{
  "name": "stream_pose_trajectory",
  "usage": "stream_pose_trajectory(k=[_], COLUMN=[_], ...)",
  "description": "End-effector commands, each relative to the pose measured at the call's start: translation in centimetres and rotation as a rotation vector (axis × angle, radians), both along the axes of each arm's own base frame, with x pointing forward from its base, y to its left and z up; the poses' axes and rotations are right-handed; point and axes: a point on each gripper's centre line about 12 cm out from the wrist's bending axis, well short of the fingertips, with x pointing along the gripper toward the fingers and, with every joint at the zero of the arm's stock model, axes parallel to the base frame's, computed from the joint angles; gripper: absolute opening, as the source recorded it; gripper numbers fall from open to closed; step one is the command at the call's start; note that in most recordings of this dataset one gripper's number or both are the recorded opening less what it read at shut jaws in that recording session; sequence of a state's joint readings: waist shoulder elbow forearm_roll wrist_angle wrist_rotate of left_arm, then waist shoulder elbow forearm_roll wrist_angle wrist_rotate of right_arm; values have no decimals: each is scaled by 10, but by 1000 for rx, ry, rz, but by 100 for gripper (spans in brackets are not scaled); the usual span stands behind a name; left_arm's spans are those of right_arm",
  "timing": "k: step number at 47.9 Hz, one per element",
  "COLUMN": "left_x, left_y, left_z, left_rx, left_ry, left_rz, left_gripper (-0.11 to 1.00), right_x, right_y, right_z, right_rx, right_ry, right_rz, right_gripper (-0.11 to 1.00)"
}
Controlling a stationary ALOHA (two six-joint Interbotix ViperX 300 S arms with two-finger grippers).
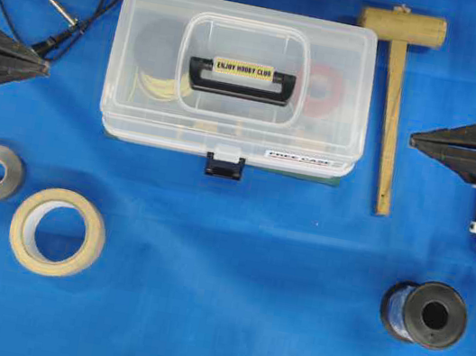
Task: Open the tool box with both arms.
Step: 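Move both grippers inward toward the left and right sides of the clear lid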
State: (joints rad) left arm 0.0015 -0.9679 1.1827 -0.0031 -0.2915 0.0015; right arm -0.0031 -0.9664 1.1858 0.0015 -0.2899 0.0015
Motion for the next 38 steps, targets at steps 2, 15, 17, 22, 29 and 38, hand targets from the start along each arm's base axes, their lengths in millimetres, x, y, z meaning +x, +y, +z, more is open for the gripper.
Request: stream_pose_trajectory(k=[2,15,17,22,29,38], left_x=[2,1,1,0,-3,-3], left_y=[2,13,20,35,47,49], left_z=[10,7,5,-2,-6,-13], left_rx=[-24,-16,-17,-19,-14,22], left_ry=[-29,-5,13,60,93,153], left_rz=[14,68,102,175,240,247], left_gripper=[0,0,0,0,0,25], right_x=[3,1,1,0,-1,0], right_y=[-2,-16,-19,-28,-36,-43], right_z=[15,18,18,15,9,-3], right_rx=[-3,5,6,12,31,55], right_ry=[-37,17,27,59,120,230], right_rz=[-10,-80,-96,-138,-180,-216], right_gripper=[0,0,0,0,1,41])
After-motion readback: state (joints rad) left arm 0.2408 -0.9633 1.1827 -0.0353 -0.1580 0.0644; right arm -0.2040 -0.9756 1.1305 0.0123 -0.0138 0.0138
